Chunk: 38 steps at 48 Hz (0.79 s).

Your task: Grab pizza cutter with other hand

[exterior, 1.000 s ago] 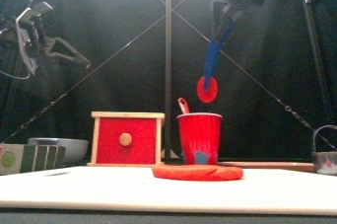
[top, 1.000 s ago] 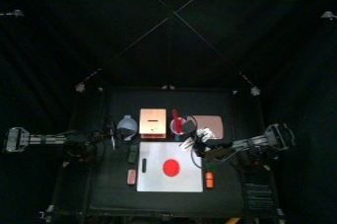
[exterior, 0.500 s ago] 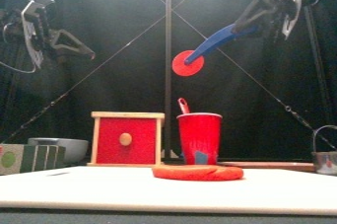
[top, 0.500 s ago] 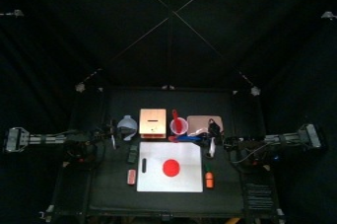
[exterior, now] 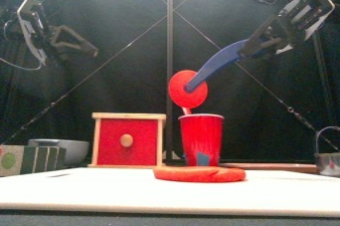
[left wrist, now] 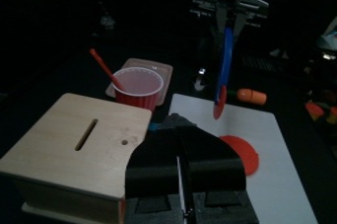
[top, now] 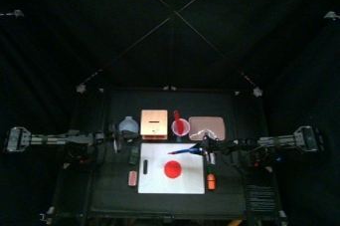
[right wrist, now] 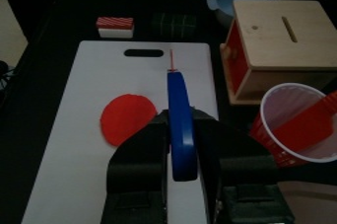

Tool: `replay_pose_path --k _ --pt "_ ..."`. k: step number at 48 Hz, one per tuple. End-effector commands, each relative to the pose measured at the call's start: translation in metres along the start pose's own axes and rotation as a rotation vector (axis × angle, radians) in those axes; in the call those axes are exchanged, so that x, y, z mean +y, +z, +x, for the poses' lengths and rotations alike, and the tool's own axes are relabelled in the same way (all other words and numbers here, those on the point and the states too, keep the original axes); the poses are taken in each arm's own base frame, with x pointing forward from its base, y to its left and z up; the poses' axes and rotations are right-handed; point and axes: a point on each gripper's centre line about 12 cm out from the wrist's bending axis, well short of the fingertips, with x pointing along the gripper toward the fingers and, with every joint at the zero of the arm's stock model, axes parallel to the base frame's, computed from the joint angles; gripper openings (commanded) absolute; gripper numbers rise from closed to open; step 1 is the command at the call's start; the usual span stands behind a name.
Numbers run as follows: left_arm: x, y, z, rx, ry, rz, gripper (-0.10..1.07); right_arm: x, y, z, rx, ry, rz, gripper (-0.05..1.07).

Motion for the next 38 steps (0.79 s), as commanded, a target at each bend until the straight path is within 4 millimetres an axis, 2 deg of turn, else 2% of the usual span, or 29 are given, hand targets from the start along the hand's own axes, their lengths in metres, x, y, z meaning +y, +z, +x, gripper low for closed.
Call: replay_pose_path --k 1,10,16,27,35,38 --pt "-0.002 0.010 0.007 -0.030 -0.006 0.006 0.18 -0.002 0.007 0.001 -0.019 0.001 0.025 0.43" --pt "-0.005 0.006 0.010 -0.038 -0.016 0.012 0.19 -0.010 -0.011 0.017 0.040 -0.003 0.143 0.43" --pt "-0.005 0.007 0.010 -0.040 -0.017 0.011 0.19 -0.027 -0.016 0.028 0.043 -0.001 0.193 0.43" --pt "-0.006 0.009 0.010 -0.045 -0.021 0.010 0.19 -0.037 -0.008 0.032 -0.116 0.088 0.167 0.42" --pt "-0.007 0.012 0.012 -0.053 -0.023 0.013 0.19 -0.042 -0.026 0.025 -0.255 0.002 0.116 0.42" --pt "-0.007 0.011 0.013 -0.047 -0.024 0.020 0.20 -0.039 -0.031 0.023 -0.285 -0.032 0.088 0.42"
